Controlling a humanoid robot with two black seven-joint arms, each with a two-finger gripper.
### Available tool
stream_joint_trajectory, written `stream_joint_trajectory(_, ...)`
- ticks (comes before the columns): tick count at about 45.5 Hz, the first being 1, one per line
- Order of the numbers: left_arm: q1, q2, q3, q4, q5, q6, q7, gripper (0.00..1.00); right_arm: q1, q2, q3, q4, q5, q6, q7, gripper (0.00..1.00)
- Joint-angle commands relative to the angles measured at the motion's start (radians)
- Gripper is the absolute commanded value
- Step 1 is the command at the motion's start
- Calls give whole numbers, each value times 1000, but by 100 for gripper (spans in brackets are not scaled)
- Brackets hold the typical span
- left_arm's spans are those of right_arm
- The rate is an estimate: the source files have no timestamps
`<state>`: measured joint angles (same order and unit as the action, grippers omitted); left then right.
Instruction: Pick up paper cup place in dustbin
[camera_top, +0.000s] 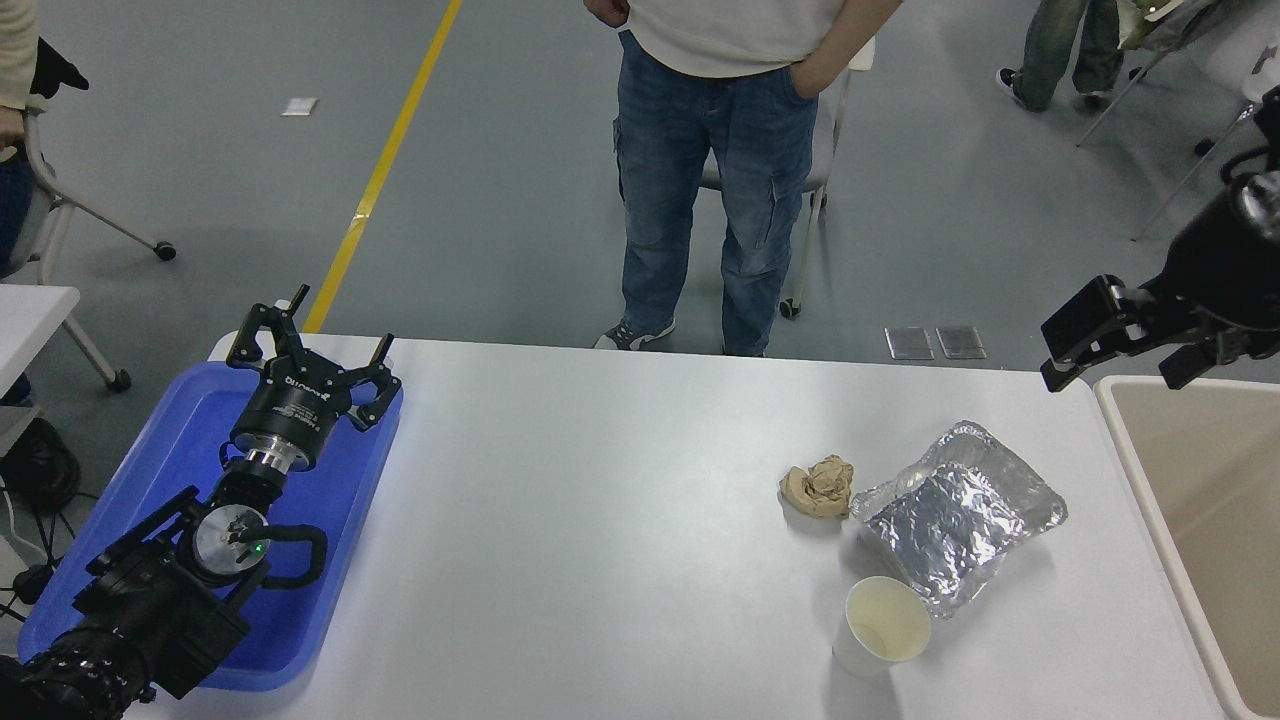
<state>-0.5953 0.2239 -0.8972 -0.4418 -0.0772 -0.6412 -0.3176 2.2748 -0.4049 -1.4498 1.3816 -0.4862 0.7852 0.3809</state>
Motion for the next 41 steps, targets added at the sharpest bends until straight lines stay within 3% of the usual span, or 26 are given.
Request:
stream_joint_trajectory(1,0,0,0,0,-1,0,0,100,-178,-9,91,-6,-3,0,-2,87)
stream_joint_trajectory(15,0,0,0,0,0,0,0,100,-420,-8,206,-35,-3,0,-60,88)
stream_joint_trajectory(24,0,0,0,0,-1,0,0,100,-488,-9,273,-58,5,0,-65,100)
stream_joint_trajectory(41,0,0,0,0,0,0,0,100,-623,0,355,-147,8,0,-68,100)
